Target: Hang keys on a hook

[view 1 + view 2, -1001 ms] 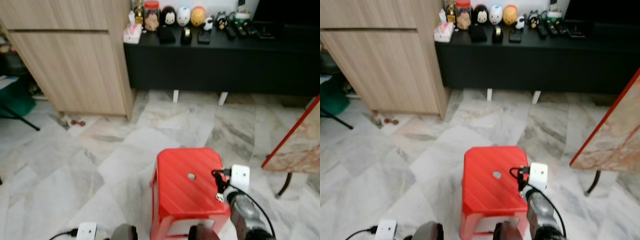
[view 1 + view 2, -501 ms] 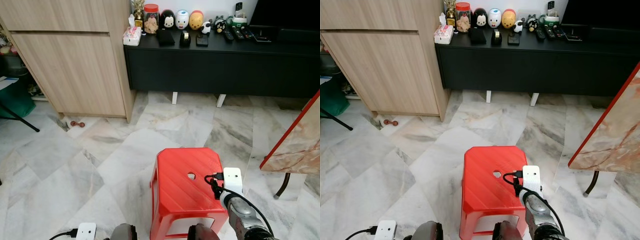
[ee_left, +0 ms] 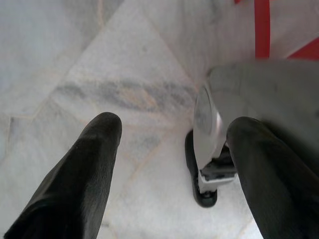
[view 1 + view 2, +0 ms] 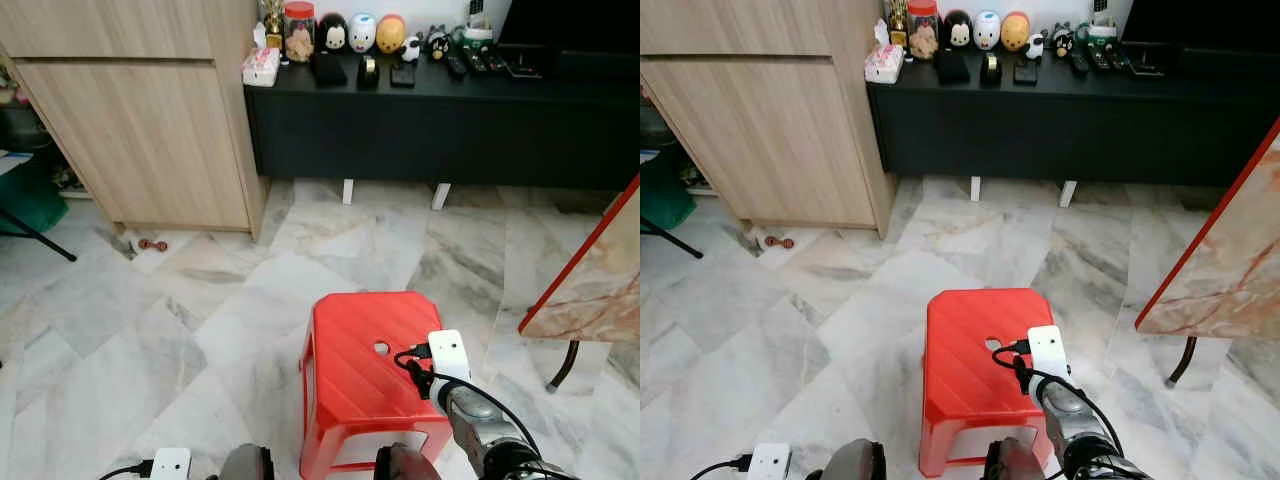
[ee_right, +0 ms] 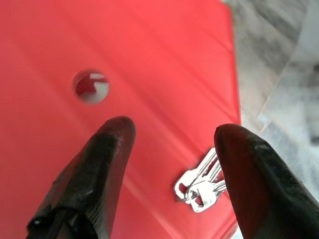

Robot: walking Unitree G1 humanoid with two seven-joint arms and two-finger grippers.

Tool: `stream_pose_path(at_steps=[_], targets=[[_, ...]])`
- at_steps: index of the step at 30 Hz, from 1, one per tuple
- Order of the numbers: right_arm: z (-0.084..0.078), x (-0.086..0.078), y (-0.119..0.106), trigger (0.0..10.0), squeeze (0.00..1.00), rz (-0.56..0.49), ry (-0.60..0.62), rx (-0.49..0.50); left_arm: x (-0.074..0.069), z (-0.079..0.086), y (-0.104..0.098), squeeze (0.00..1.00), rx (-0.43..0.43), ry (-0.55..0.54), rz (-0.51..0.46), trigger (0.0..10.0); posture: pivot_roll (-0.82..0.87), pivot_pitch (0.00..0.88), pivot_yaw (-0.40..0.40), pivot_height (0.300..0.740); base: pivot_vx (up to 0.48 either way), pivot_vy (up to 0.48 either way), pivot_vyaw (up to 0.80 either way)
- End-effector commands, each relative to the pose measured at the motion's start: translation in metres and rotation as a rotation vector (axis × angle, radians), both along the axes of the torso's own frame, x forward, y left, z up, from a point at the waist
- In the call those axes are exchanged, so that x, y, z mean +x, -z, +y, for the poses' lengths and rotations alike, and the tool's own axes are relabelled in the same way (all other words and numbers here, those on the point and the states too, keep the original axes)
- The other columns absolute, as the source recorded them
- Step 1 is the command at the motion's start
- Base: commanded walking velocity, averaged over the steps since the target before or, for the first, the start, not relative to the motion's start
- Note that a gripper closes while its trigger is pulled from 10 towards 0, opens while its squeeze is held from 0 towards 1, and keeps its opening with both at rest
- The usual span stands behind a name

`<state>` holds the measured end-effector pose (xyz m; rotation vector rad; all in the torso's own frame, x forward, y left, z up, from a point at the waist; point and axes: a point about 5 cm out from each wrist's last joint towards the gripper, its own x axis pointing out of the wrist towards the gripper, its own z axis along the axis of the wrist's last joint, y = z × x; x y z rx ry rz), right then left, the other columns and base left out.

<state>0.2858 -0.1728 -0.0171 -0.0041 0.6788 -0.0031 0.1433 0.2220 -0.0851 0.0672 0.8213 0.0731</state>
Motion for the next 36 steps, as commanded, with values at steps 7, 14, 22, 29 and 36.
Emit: stream_pose_path(at_steps=[7, 14, 22, 29, 36], targets=[[0.011, -0.007, 0.009, 10.0, 0.00, 0.046, 0.231, 0.252, -0.034, -0.016, 0.014, 0.00, -0.048, 0.068, 0.100, 10.0, 0.09, 0.209, -0.062, 0.634, 0.000, 0.000, 0.00], [0.023, -0.017, 0.018, 10.0, 0.00, 0.118, 0.345, 0.415, -0.040, -0.013, 0.014, 0.00, -0.044, 0.071, 0.092, 10.0, 0.09, 0.242, -0.063, 0.634, 0.000, 0.000, 0.00], [0.023, -0.014, 0.016, 10.0, 0.00, 0.102, 0.375, 0.448, -0.046, -0.011, 0.014, 0.00, -0.041, 0.060, 0.092, 10.0, 0.09, 0.261, -0.068, 0.634, 0.000, 0.000, 0.00], [0.023, -0.007, 0.009, 10.0, 0.00, 0.070, 0.373, 0.462, -0.046, -0.010, 0.014, 0.00, -0.038, 0.056, 0.094, 10.0, 0.09, 0.260, -0.067, 0.634, 0.000, 0.000, 0.00], [0.023, 0.001, 0.001, 10.0, 0.00, -0.010, 0.339, 0.461, -0.041, -0.009, 0.012, 0.00, -0.029, 0.077, 0.087, 10.0, 0.09, 0.245, -0.064, 0.634, 0.000, 0.000, 0.00]])
